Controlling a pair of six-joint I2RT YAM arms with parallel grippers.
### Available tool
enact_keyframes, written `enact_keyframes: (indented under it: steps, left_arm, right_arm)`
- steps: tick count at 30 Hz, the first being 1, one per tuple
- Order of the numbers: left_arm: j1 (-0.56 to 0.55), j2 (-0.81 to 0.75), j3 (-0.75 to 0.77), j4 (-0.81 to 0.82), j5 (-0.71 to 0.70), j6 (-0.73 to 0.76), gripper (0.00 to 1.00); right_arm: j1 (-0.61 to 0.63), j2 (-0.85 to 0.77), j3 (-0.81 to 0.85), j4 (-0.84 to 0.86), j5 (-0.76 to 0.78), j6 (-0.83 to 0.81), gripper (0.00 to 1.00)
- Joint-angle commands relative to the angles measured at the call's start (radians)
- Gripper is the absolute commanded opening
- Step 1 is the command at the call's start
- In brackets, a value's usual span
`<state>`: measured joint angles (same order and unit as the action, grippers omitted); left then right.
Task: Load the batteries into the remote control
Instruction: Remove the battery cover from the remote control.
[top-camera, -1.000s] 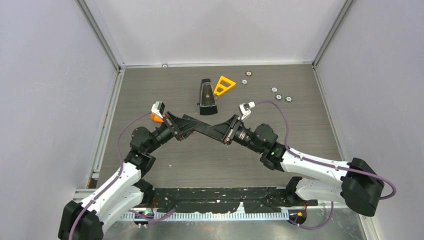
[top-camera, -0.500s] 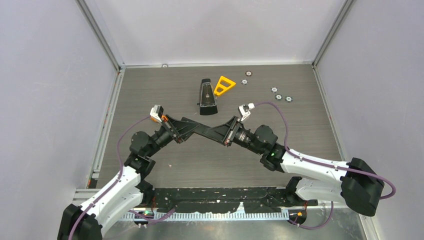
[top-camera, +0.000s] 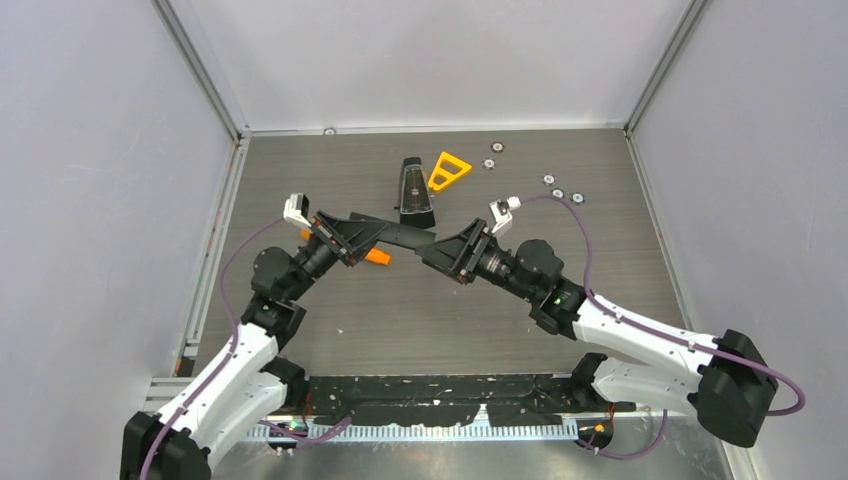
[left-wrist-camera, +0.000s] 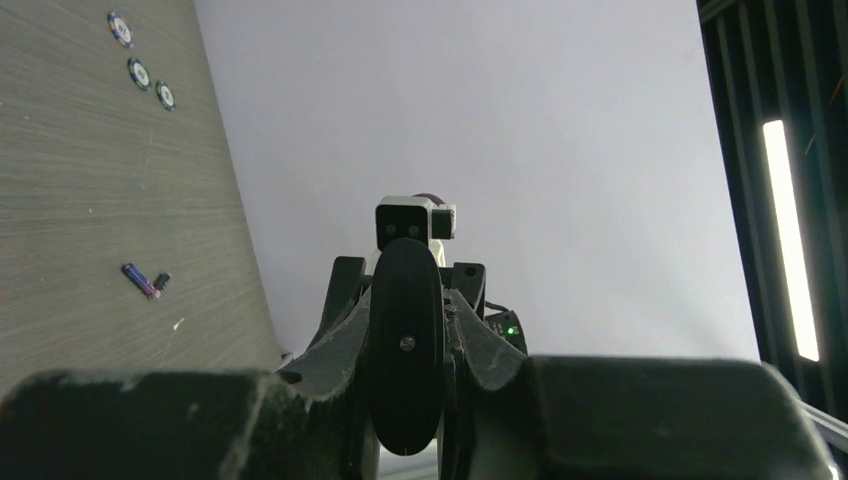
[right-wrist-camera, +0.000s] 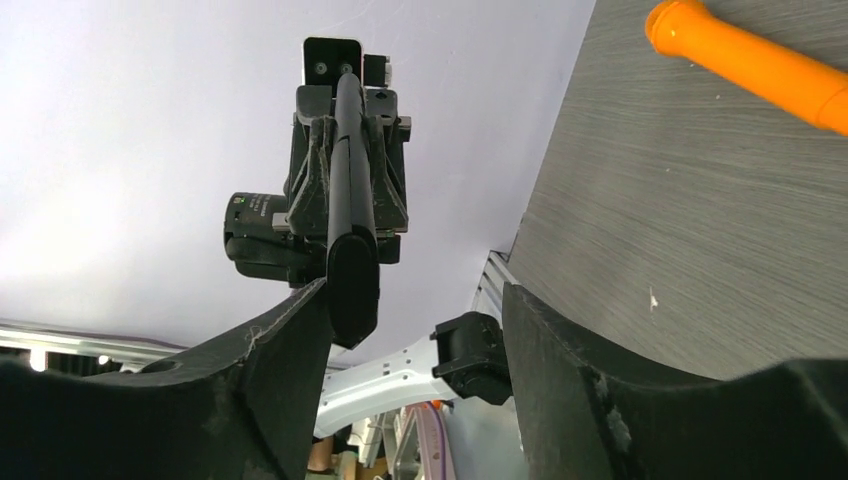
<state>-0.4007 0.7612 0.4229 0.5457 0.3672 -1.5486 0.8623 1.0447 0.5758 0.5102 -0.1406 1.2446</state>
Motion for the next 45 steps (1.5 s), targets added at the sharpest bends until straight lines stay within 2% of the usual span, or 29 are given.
enact_keyframes:
  steps: [1, 9, 19, 23, 29, 37, 45]
  left_arm:
    - [0.002, 0.014, 0.046, -0.02, 0.029, 0.055, 0.0]
    - [0.002, 0.029, 0.048, -0.041, 0.055, 0.087, 0.0]
    - [0.001, 0.023, 0.058, -0.067, 0.074, 0.135, 0.0]
    - [0.0, 0.003, 0.085, -0.15, 0.06, 0.216, 0.0]
    - [0.0, -0.017, 0.106, -0.219, 0.029, 0.308, 0.0]
    - [0.001, -0.011, 0.117, -0.266, 0.016, 0.428, 0.0]
    - [0.0, 0.002, 0.122, -0.277, 0.028, 0.513, 0.0]
  right_arm:
    - [-0.023, -0.048, 0.062, -0.087, -0.03, -0.061, 0.69]
    - [-0.03, -0.054, 0.085, -0.167, -0.027, -0.09, 0.73]
    - [-0.031, -0.011, 0.132, -0.258, -0.034, -0.125, 0.56]
    - [-0.031, -0.013, 0.148, -0.318, -0.029, -0.134, 0.43]
    - [-0.031, -0.021, 0.159, -0.389, -0.02, -0.143, 0.34]
    - [-0.031, -0.023, 0.189, -0.447, -0.019, -0.151, 0.27]
    - [-0.03, -0.006, 0.217, -0.492, -0.027, -0.148, 0.31]
